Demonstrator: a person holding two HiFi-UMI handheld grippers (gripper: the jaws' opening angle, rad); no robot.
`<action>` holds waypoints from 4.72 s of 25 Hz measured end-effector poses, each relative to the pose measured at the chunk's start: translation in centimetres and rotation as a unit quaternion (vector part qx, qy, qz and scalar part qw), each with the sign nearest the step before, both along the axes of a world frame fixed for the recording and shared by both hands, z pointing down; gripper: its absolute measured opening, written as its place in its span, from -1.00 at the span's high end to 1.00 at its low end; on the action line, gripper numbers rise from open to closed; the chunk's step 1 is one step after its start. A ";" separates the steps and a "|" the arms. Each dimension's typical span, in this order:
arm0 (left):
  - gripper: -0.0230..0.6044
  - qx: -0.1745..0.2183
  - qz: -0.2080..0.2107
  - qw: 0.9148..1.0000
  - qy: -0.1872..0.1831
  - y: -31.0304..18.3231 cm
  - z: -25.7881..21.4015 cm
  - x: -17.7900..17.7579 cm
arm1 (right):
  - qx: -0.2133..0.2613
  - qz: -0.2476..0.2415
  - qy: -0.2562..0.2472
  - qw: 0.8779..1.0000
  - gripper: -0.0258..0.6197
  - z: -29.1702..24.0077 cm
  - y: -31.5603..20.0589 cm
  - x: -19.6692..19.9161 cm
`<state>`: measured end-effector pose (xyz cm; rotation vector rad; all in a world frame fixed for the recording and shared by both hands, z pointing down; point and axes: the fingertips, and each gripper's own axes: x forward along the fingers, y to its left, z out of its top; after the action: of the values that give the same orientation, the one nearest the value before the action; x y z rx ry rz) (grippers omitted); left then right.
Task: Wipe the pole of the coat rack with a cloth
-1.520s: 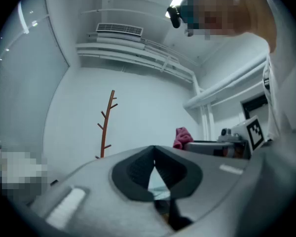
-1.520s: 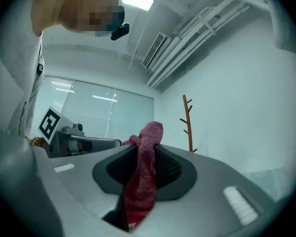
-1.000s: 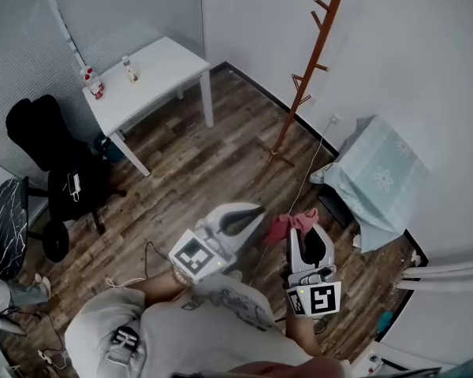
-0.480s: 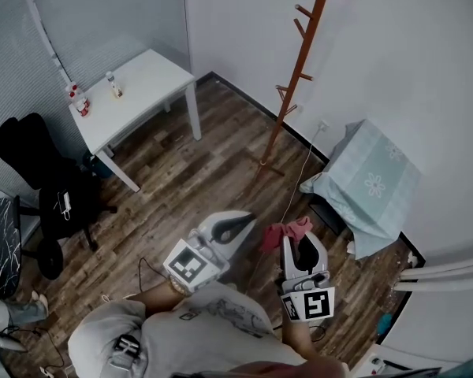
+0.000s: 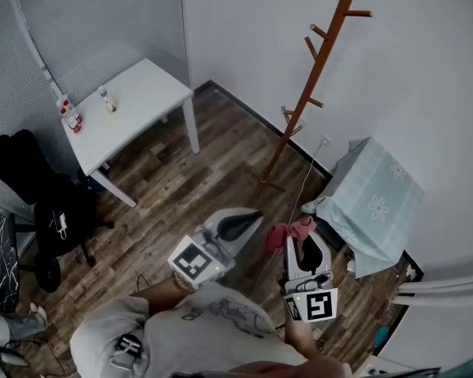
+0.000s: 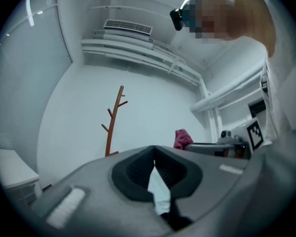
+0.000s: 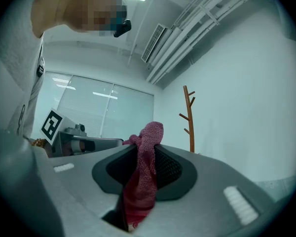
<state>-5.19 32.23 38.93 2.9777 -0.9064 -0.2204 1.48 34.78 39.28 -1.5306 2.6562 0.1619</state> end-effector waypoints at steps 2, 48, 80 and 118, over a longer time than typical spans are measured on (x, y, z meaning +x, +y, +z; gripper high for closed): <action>0.91 0.005 0.004 1.000 0.003 -3.2 -0.6 -1.1 | 0.001 0.002 0.005 1.000 0.60 -0.5 -3.2 -1.1; 0.89 0.066 -0.004 0.998 -0.016 -33.7 -7.3 11.2 | 0.119 0.009 0.065 0.991 0.60 -10.0 -34.1 9.9; 0.71 0.164 -0.003 0.985 -0.063 -46.4 -21.1 7.1 | 0.407 0.110 0.412 0.808 0.60 -42.5 -44.5 5.6; 0.67 0.127 0.031 0.989 -0.064 -49.3 -18.3 9.3 | 0.350 0.150 0.589 0.713 0.60 -36.5 -51.5 5.6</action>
<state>4.06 -17.03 20.65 3.2828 -0.8546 -0.1552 7.06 -16.71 2.78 -1.7647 2.1738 2.5502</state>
